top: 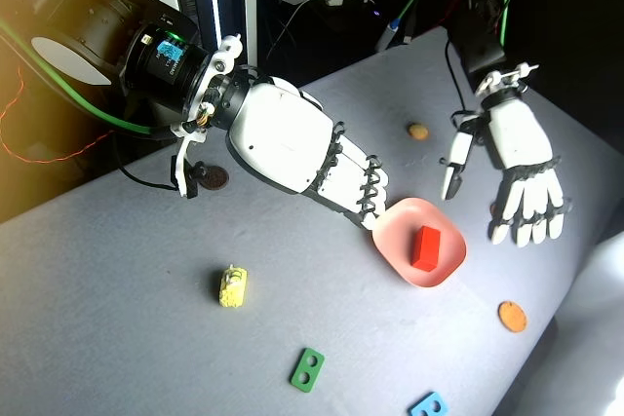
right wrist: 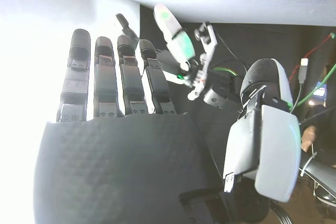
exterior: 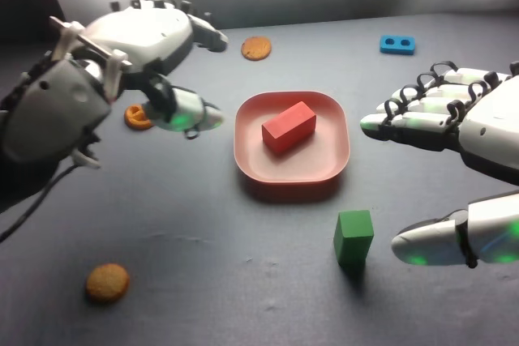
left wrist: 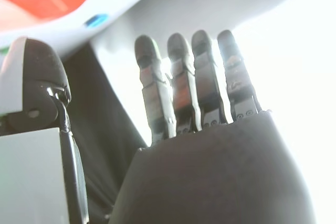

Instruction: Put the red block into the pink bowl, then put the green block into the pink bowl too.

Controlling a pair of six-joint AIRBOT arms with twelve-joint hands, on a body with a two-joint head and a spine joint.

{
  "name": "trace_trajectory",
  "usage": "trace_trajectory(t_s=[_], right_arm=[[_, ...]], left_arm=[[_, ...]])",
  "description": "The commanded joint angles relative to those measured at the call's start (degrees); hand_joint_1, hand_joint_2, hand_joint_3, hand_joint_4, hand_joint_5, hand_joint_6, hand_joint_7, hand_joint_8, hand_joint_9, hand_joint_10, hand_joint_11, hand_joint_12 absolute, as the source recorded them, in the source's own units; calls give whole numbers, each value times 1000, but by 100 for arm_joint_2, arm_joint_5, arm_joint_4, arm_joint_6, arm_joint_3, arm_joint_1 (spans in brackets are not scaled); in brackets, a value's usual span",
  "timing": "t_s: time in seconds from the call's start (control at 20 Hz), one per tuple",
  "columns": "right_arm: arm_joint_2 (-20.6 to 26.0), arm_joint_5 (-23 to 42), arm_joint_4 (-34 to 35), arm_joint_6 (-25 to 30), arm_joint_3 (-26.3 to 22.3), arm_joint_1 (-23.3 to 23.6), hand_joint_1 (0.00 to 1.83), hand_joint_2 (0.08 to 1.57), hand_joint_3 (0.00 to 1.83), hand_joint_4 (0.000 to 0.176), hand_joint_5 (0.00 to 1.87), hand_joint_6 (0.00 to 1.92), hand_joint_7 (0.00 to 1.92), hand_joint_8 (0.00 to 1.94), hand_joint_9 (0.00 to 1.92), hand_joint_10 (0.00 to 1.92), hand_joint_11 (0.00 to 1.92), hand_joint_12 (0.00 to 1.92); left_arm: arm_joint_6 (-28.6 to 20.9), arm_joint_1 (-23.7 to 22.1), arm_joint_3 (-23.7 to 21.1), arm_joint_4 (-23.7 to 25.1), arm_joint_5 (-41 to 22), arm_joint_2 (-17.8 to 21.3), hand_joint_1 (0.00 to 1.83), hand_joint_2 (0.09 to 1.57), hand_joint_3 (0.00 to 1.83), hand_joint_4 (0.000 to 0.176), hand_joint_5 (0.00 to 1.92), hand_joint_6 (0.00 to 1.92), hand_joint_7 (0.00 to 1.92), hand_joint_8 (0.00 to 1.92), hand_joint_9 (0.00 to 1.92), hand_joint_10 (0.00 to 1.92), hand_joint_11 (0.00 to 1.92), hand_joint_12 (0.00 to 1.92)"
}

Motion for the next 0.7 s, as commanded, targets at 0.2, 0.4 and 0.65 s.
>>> trace_trajectory(t_s=[0.2,0.4,0.65], right_arm=[[-264,766,-43,18,115,34,195,953,0,0,183,9,164,7,113,9,0,511],[-637,691,545,13,472,64,182,958,3,0,185,1,169,1,130,8,0,548],[-1092,454,933,21,831,211,208,966,1,0,169,3,158,4,110,3,0,484]], left_arm=[[299,153,-467,136,-89,650,854,982,0,0,344,0,267,0,170,0,0,170],[16,360,-726,747,635,1162,845,979,1,0,386,0,304,0,216,0,0,322],[-1294,772,-1020,2397,1089,1704,653,1066,15,0,302,0,237,0,152,0,0,223]])
